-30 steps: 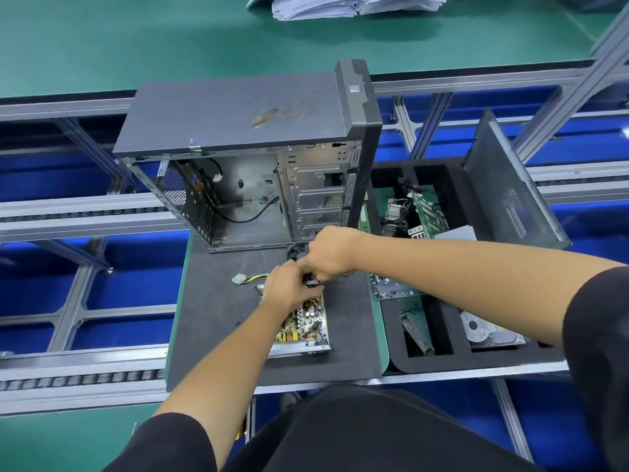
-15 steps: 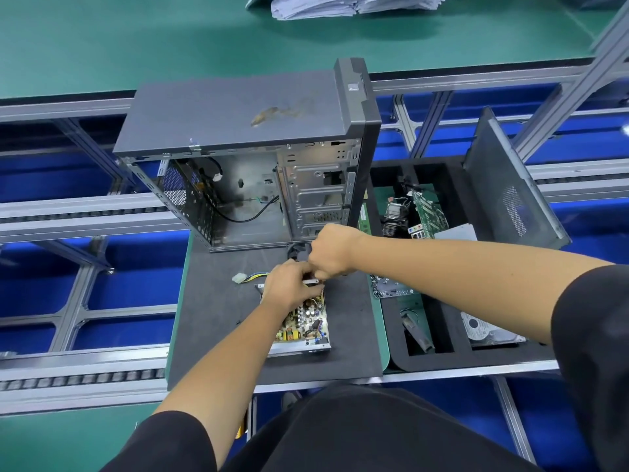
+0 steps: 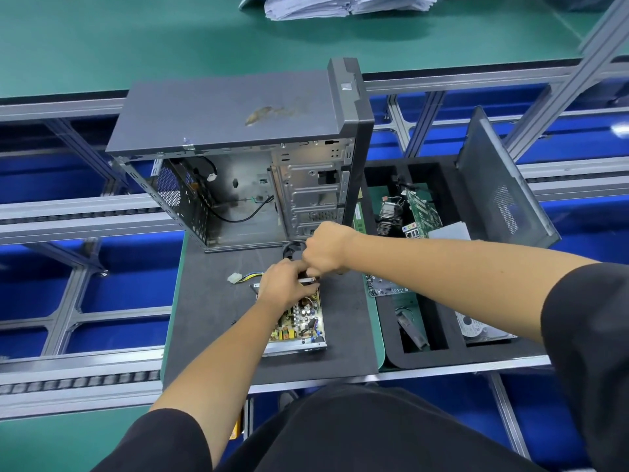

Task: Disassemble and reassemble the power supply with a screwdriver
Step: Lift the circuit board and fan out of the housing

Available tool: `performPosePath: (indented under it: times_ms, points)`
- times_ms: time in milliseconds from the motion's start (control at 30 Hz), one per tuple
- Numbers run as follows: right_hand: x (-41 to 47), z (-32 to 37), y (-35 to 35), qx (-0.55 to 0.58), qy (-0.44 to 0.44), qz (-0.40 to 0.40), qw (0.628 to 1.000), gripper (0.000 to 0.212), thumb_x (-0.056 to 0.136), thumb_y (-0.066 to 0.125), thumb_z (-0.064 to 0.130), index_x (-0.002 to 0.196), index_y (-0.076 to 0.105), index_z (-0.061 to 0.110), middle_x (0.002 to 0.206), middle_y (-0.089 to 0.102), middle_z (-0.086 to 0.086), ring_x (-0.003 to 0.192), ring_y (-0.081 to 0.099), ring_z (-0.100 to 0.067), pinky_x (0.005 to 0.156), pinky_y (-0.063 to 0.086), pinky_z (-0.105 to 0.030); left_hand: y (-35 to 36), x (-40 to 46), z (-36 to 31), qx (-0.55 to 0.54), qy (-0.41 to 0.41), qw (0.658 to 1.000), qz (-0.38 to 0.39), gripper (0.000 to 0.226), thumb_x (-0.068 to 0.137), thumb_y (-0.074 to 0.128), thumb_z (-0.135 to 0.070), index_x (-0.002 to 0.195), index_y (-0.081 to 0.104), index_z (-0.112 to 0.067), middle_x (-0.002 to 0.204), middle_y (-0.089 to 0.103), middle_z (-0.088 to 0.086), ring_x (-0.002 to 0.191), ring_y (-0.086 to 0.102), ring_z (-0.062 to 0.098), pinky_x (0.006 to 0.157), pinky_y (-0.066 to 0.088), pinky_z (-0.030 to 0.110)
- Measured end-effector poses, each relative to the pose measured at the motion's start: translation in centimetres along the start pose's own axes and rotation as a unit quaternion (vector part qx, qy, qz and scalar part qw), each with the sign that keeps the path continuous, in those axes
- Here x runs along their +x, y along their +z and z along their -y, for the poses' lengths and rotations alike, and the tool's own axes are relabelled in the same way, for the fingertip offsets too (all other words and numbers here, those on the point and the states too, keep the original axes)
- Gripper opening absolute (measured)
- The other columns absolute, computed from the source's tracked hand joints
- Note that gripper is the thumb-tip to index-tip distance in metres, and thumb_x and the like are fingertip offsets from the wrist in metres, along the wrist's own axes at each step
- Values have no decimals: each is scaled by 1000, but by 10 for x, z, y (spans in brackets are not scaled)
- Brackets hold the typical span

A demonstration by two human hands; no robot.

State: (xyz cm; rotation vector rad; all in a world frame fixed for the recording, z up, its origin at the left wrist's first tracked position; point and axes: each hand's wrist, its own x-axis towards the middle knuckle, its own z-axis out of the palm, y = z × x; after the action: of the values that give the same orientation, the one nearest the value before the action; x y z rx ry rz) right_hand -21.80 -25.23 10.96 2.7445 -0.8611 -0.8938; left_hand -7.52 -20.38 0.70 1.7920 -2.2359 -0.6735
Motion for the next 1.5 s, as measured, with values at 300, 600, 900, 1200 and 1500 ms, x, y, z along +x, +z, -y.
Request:
performPosePath:
  times_ms: [300,600,900,1200,1500]
  points:
    - [-3,-5,-2,-3,-86,-55,995,23,92,57,26,115,59,22,70,52,3,54,42,-19,49,32,-31,0,0,0,-10,-14,1000,-9,35,74,80,-46,103,73,-30,97,71,0,93,65,23,74,52,36]
    - [-4,-6,15,24,23,-5,999,47,98,33,54,79,57,19,85,69,-3,58,50,-20,49,31,-29,-3,-1,0,6,24,1000,6,26,78,77,-47,101,71,-35,76,51,-18,92,57,17,65,33,30]
    - [-15,-10,14,46,-89,-46,994,27,97,54,23,123,48,25,80,58,1,61,51,-20,52,36,-31,-1,-1,0,-16,20,1000,1,29,75,82,-40,101,72,-35,70,41,-23,90,60,22,67,35,29]
    - [-13,14,25,173,42,-57,982,31,98,42,28,126,51,17,87,63,-7,71,52,-28,60,35,-35,1,2,4,3,25,1000,14,37,79,77,-53,97,69,-22,83,61,-6,94,58,22,67,39,34]
    - [-8,29,14,214,182,-9,959,28,103,45,26,122,58,10,117,64,-11,102,63,-30,70,43,-37,-5,0,2,-28,44,998,31,29,80,75,-61,93,69,-36,78,59,-16,91,51,18,66,35,34]
